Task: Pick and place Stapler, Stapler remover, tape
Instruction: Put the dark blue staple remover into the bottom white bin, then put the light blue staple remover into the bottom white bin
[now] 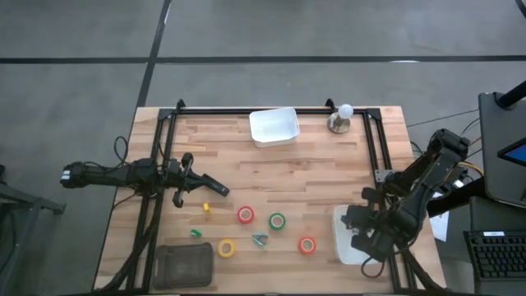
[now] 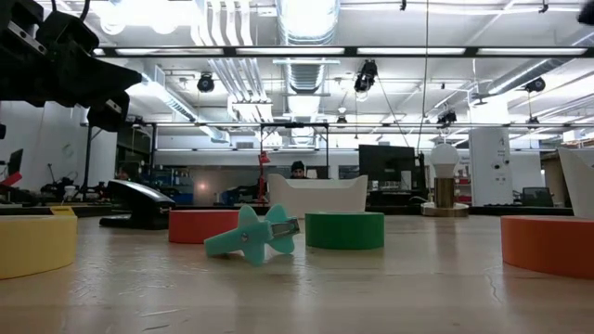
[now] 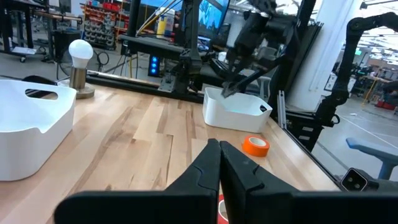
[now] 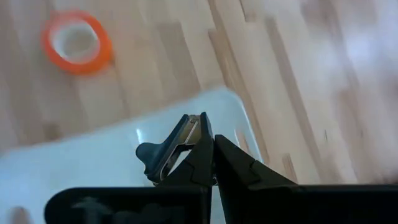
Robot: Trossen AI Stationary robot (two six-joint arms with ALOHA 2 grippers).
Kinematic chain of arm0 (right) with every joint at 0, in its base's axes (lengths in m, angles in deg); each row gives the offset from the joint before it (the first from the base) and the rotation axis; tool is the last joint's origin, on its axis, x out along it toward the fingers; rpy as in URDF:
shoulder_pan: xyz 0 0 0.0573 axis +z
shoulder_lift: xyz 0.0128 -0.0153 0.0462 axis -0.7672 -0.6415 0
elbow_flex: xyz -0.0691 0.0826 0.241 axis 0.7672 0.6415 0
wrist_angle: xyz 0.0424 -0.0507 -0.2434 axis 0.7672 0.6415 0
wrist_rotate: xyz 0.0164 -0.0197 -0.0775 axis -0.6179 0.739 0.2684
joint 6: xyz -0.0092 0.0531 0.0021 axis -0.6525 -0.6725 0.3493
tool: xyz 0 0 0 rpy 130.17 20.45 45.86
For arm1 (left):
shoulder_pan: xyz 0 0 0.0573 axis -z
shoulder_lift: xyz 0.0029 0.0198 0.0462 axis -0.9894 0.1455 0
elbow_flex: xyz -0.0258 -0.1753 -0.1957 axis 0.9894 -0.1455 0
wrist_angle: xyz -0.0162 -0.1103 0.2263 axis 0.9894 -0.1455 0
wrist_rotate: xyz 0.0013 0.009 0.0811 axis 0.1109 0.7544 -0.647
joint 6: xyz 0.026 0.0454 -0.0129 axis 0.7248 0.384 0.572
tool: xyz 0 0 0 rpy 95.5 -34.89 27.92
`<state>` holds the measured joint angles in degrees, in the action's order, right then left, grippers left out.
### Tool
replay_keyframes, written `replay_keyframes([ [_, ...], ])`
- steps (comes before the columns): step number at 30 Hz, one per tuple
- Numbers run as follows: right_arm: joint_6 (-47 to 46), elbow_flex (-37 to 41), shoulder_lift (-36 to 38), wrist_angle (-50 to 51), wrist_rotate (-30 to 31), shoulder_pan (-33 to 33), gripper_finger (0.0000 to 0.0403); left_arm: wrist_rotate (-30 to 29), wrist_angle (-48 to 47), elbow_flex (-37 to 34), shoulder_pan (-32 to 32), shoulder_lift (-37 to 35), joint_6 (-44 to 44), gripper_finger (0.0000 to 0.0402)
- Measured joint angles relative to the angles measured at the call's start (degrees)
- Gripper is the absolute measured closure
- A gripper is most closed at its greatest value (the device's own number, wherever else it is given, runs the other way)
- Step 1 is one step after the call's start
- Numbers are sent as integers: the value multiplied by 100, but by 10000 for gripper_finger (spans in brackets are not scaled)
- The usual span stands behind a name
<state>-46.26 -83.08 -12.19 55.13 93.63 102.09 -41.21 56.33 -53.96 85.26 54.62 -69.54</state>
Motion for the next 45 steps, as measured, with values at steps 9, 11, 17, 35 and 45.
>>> replay_keyframes([
  [9,-335,744,-2,-199,-445,2,394,0,0,-1,0,0,0,394],
  [11,-334,805,0,-272,-443,0,394,1,0,-2,1,0,0,394],
  [17,-382,1014,0,-407,-443,0,394,0,0,-1,1,0,0,394],
  [35,-458,1134,2,-639,-440,0,373,0,0,0,1,0,0,394],
  [45,-362,837,13,-492,-402,-5,305,1,0,-2,0,0,0,394],
])
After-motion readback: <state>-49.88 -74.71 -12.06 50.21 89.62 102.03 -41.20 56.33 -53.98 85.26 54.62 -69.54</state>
